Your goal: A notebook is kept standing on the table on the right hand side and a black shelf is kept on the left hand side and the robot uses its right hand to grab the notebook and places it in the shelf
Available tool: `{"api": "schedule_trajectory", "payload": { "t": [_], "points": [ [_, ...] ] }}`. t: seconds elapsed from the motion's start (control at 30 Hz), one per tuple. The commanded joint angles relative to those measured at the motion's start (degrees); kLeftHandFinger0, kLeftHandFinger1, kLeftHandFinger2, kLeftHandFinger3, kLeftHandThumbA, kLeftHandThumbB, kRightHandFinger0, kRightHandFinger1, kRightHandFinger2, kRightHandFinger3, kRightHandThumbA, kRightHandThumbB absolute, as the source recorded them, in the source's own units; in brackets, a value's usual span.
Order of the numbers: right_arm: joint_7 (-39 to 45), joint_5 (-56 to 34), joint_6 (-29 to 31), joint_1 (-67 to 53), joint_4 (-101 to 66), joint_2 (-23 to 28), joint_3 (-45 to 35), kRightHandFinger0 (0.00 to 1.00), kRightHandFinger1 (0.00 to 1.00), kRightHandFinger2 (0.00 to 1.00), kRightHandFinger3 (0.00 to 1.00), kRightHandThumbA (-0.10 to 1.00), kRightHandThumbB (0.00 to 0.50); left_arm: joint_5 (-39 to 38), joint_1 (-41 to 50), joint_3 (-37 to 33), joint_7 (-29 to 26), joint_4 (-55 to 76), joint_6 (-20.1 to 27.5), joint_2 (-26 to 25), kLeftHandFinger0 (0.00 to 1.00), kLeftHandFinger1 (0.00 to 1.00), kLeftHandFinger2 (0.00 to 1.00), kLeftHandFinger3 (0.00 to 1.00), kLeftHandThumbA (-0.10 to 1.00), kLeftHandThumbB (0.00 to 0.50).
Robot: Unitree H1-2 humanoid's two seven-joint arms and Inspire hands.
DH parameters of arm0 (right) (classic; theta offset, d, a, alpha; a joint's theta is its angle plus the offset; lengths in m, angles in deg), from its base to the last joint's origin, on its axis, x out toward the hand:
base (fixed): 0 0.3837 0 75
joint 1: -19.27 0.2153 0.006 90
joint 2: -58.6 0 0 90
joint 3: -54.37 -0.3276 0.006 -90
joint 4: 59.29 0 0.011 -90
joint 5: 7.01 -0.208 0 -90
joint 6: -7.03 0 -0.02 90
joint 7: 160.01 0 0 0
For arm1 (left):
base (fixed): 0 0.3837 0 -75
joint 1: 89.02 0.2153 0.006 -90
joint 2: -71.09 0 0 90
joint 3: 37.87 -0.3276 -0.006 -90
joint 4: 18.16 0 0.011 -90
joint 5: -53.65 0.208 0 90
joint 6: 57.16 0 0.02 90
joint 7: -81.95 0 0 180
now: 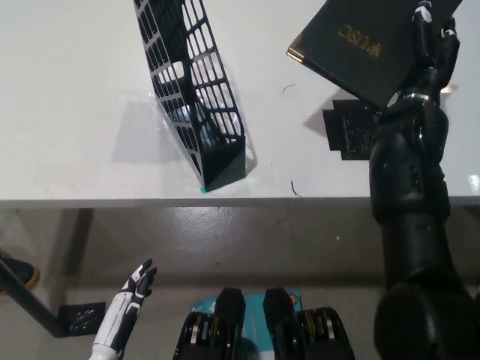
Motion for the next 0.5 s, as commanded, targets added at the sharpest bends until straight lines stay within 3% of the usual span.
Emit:
{"api": "schedule_trajectory", "payload": {
  "t": [0.0,0.07,0.27,0.4,0.47],
  "points": [
    [-2.8,22.5,1.5,3.9,-29.2,-2.9,13.8,0.0,0.23,0.7,0.82,-0.1,0.076,-0.4,-0.5,0.6,0.1,1.3,2.2,-0.4,1.0,1.0,1.0,1.0,1.0,0.135],
    [-2.9,24.2,0.7,3.4,-32.1,-3.4,15.2,0.0,0.22,0.67,0.82,-0.1,0.077,-0.5,-0.5,0.6,0.1,1.2,1.9,-0.4,1.0,1.0,1.0,1.0,1.0,0.137],
    [-5.1,33.5,-0.1,1.9,-38.5,-4.9,19.7,0.0,0.2,0.72,0.8,-0.1,0.076,0.0,-0.1,0.5,0.0,1.4,1.8,-0.6,1.0,1.0,1.0,1.0,1.0,0.139],
    [-6.3,36.0,0.0,2.1,-39.4,-5.3,20.9,0.0,0.22,0.73,0.8,-0.1,0.075,-0.1,0.2,0.3,0.3,1.2,2.3,-0.7,1.0,1.0,1.0,1.0,1.0,0.111],
    [-7.5,37.7,0.5,2.7,-39.5,-5.6,21.5,0.0,0.2,0.71,0.78,-0.1,0.083,-0.2,0.3,0.3,0.4,1.2,2.2,-0.7,1.0,1.0,1.0,1.0,1.0,0.126]
  ]
}}
